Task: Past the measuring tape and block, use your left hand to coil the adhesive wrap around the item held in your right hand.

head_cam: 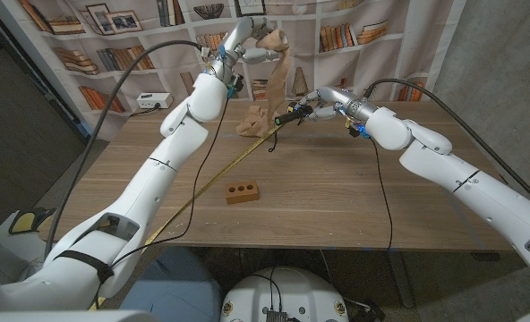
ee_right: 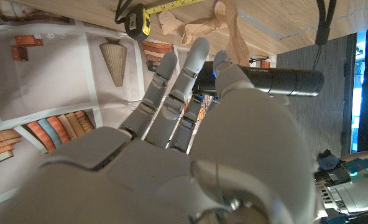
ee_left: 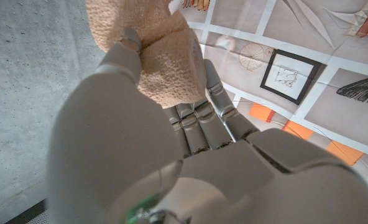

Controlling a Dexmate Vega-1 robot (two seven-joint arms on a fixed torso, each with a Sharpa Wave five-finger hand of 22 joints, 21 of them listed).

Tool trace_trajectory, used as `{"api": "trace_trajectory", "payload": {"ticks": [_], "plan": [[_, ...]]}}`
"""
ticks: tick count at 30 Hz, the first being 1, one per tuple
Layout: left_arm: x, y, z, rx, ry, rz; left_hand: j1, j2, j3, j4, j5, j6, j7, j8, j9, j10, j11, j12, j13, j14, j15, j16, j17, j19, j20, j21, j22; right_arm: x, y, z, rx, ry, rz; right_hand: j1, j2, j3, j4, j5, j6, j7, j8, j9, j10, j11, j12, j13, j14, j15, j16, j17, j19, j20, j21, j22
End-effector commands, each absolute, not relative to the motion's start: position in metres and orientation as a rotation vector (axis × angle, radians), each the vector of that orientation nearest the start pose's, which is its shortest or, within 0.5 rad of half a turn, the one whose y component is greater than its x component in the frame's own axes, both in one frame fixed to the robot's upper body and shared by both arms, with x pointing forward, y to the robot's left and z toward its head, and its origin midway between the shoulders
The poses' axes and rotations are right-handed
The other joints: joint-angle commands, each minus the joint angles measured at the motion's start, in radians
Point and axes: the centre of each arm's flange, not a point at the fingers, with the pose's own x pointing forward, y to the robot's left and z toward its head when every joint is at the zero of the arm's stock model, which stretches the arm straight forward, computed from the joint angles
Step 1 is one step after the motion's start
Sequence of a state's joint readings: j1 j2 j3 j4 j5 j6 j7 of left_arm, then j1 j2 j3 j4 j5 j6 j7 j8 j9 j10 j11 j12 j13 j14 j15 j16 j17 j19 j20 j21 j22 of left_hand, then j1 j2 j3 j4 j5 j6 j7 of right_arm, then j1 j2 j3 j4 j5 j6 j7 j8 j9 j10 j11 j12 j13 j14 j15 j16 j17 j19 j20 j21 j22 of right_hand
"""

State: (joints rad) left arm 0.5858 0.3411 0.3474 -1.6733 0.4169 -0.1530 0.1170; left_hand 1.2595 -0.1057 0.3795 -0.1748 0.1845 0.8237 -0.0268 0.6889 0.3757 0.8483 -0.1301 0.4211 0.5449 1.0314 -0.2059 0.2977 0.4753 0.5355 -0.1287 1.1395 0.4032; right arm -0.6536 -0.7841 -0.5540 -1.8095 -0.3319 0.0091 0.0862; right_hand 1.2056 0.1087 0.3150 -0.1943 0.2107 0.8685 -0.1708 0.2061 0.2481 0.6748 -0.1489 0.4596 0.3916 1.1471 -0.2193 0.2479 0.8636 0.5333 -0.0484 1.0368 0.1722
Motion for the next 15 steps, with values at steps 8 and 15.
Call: {"api": "trace_trajectory", "payload": {"ticks": [8,15], "plan": [[0.522,0.115,0.219,0.714,-1.29,-0.049,0.204,0.212,0.015,0.013,-0.003,0.014,0.008,0.013,0.0,0.009,-0.005,-0.004,0.001,0.023,-0.018,-0.004,0.005,-0.005,-0.002,0.021,-0.014,0.569,-0.182,0.105,-1.256,-0.855,0.187,0.004,0.009,0.041,0.033,0.007,0.084,0.078,0.006,0.004,0.32,-0.007,0.005,0.145,0.001,-0.017,-0.003,0.003,-0.006,-0.077,0.007,0.003],[0.516,0.105,0.217,0.69,-1.308,-0.088,0.205,0.212,0.015,0.012,-0.003,0.012,0.008,0.014,0.001,0.009,-0.004,-0.006,0.002,0.023,-0.018,-0.006,0.005,-0.007,-0.003,0.026,-0.022,0.566,-0.183,0.105,-1.249,-0.859,0.179,0.003,0.008,0.04,0.034,0.006,0.084,0.077,0.006,0.004,0.32,-0.006,0.004,0.144,0.001,-0.016,-0.003,0.005,-0.006,-0.077,0.008,0.003]]}}
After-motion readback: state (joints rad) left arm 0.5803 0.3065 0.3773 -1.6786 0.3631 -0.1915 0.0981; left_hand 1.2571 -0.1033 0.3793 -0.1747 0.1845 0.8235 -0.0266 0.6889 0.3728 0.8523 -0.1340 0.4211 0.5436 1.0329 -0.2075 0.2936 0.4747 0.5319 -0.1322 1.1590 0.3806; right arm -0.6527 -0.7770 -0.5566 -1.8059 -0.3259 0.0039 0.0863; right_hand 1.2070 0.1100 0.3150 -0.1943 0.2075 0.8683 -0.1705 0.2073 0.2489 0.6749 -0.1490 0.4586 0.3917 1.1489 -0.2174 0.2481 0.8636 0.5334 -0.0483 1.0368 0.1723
